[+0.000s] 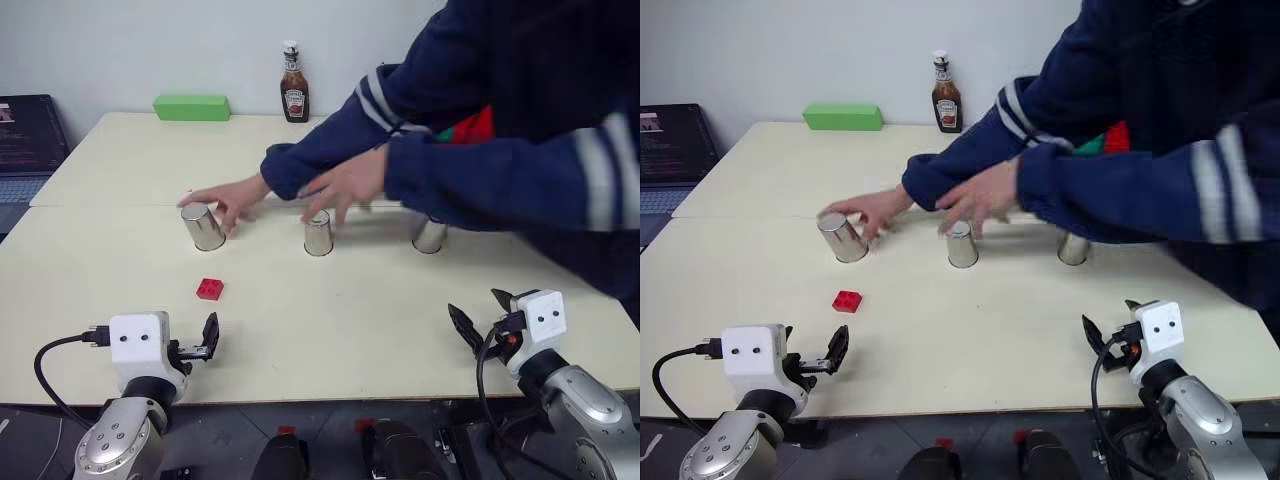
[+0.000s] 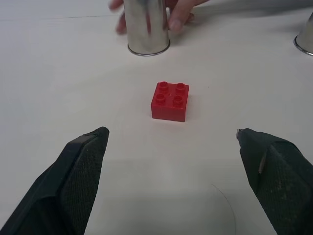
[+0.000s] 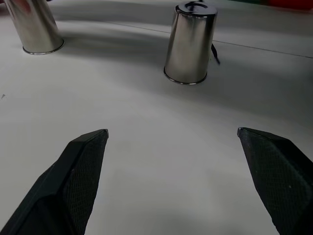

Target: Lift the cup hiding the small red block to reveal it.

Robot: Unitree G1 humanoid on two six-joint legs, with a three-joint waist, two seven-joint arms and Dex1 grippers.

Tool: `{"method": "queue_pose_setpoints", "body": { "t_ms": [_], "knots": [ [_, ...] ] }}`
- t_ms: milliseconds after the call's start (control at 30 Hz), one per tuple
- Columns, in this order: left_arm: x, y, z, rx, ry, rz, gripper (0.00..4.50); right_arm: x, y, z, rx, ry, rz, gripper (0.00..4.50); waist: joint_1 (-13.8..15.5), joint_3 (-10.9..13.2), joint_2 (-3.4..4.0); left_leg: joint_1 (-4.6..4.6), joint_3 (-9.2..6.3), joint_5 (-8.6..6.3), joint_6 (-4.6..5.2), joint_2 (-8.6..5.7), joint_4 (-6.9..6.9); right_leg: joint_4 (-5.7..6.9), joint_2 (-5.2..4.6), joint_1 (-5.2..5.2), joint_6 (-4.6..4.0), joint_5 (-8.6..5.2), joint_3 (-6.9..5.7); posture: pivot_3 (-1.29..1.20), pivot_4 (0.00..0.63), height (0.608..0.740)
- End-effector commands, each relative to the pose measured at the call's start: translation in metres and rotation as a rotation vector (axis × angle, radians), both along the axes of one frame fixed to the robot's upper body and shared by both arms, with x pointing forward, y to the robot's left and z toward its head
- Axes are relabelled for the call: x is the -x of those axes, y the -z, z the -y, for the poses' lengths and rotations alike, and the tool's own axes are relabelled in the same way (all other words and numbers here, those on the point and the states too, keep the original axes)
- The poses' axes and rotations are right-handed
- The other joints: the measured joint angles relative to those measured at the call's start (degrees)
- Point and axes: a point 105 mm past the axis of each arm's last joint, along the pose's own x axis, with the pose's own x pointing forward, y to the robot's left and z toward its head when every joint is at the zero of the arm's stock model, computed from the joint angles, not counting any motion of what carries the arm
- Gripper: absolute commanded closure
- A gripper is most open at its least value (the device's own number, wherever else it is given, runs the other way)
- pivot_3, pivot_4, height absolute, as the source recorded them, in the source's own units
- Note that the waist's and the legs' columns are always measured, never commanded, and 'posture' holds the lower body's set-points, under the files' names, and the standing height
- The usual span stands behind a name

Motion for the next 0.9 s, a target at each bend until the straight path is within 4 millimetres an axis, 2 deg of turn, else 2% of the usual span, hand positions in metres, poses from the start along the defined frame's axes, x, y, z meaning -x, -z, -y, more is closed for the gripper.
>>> {"method": "queue_pose_setpoints", "body": {
  "t_ms": [33, 900],
  "knots": [
    [-0.0012, -0.0086, -0.0004, -0.027, 0.007, 0.034, 0.04, 0.0006, -0.01, -0.0009, -0.003, -0.003, 0.037, 0.0, 0.0, 0.0, 0.0, 0.0, 0.0, 0.0, 0.0, 0.0, 0.0, 0.0, 0.0, 0.0, 0.0, 0.0, 0.0, 0.0, 0.15, 0.74],
    [-0.0048, -0.008, -0.0005, -0.037, 0.006, 0.032, 0.04, -0.0005, -0.0108, -0.0006, -0.001, 0.004, 0.042, 0.0, 0.0, 0.0, 0.0, 0.0, 0.01, 0.0, 0.0, 0.0, 0.0, 0.0, 0.0, 0.0, 0.0, 0.0, 0.01, 0.0, 0.15, 0.74]
  ]
}}
